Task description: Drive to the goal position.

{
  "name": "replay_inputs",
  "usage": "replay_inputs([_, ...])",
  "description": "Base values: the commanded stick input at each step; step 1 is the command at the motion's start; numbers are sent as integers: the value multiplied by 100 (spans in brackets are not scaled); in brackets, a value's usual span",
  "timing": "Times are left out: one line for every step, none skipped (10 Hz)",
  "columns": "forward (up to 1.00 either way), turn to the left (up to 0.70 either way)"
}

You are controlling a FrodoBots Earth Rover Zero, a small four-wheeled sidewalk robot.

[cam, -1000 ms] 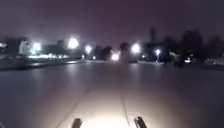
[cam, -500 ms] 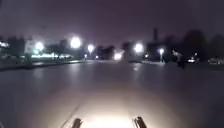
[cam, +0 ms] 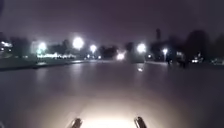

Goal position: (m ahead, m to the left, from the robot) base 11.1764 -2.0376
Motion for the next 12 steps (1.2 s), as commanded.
replay_inputs([100,0])
replay_inputs([100,-10])
replay_inputs([100,-24])
replay_inputs([100,-38])
replay_inputs([100,-40])
replay_inputs([100,-40])
replay_inputs([100,-40])
replay_inputs([100,-40])
replay_inputs([100,-40])
replay_inputs([100,-40])
replay_inputs([100,-40])
replay_inputs([100,0])
